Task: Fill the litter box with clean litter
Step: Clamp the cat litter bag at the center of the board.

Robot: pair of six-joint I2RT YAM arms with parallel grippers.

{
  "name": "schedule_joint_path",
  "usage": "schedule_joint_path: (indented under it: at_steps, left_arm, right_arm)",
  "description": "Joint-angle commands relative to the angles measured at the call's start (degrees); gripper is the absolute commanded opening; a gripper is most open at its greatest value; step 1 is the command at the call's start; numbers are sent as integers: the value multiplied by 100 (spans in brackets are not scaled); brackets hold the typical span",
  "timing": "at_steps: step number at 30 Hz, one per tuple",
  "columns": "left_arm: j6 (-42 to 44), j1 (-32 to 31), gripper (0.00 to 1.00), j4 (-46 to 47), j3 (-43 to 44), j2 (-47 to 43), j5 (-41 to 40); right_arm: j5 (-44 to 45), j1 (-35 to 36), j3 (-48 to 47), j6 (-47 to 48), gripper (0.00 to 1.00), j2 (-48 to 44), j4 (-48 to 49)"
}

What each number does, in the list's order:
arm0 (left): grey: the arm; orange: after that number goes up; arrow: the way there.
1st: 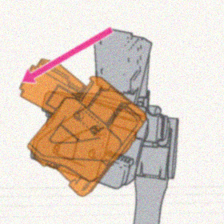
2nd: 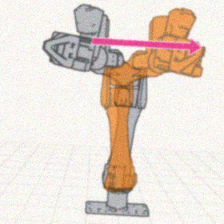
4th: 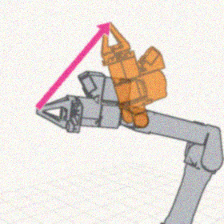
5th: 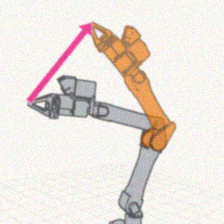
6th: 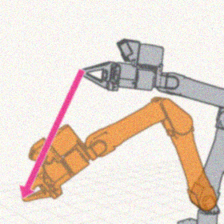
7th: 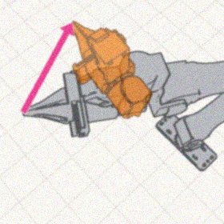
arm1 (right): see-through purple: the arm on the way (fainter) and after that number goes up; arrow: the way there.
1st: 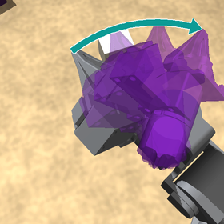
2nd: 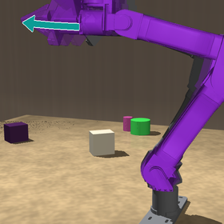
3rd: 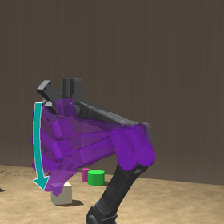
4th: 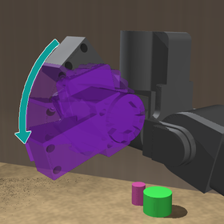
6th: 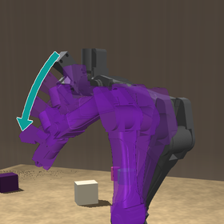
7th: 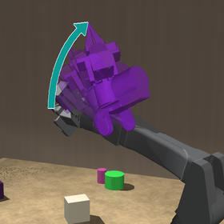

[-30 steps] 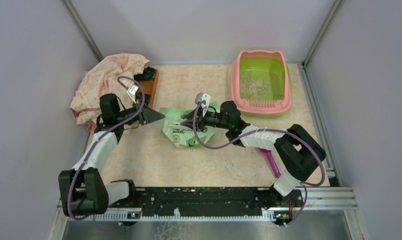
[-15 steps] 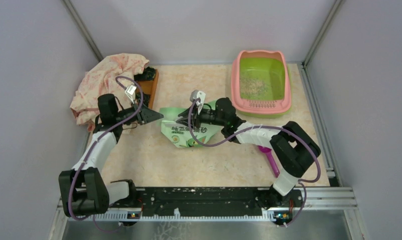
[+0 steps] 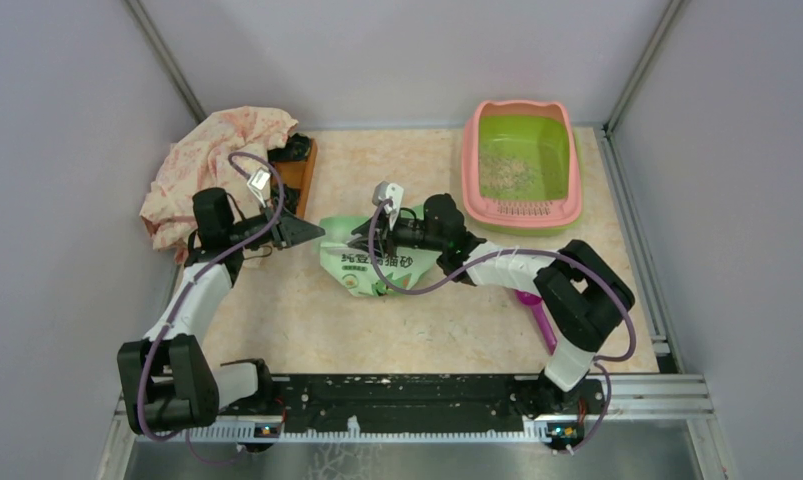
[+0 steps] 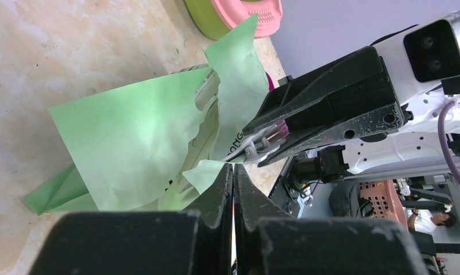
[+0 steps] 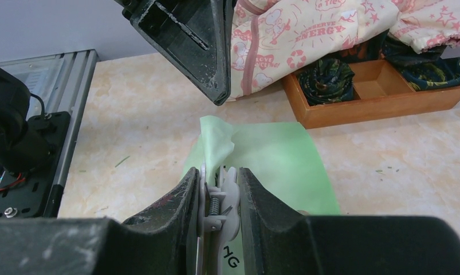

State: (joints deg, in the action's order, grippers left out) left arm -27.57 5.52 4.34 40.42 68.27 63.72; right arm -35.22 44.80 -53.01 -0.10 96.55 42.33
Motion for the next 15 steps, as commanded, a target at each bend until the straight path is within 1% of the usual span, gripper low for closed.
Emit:
schedule_joint_path:
  at_steps: [1,15]
  left_arm:
    - [50,61,3,168,-21,-70,160]
    - [60,118,3,181,-6,-65,202]
  right_arm:
    - [-2,60,-246,80,0,87,415]
    - [-37,62,-246,-243,0,236,832]
